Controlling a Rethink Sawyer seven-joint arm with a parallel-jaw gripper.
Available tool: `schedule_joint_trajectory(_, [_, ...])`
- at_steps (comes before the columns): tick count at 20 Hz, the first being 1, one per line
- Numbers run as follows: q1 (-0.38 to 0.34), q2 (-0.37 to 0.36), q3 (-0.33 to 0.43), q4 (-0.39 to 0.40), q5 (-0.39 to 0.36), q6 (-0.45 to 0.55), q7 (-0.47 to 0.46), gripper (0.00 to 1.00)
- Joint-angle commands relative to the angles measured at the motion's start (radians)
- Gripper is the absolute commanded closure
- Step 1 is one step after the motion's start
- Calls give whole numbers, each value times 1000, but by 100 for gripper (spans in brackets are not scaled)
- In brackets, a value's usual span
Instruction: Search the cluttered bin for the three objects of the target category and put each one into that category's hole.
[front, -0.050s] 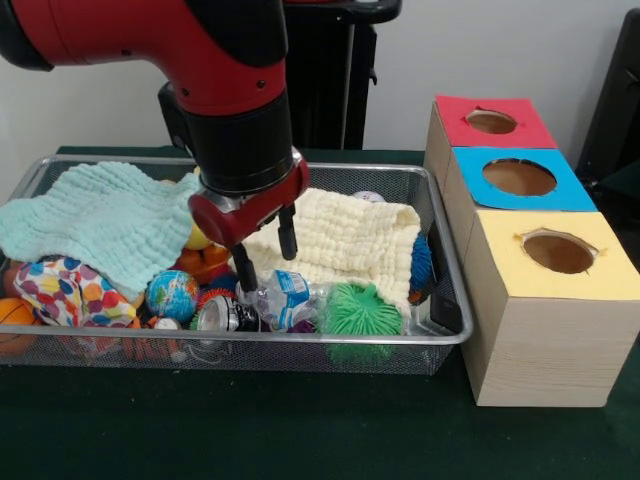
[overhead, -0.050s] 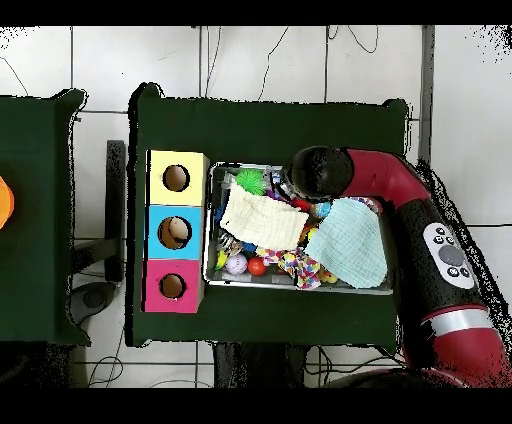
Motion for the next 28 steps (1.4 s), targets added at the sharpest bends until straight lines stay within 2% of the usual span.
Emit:
schedule_joint_trajectory(1, [-55, 1, 57, 101, -51, -32, -156, 0])
schedule_joint_trajectory(8, [-83, 26, 64, 117, -76, -71, -155, 0])
schedule_joint_trajectory(11, [-61, 47, 63, 104, -84, -84, -124, 0])
schedule_joint_trajectory(22, [16, 44, 53, 115, -79, -118, -17, 0])
schedule_joint_trajectory(28, [38, 17, 38, 158, -66, -153, 30, 0])
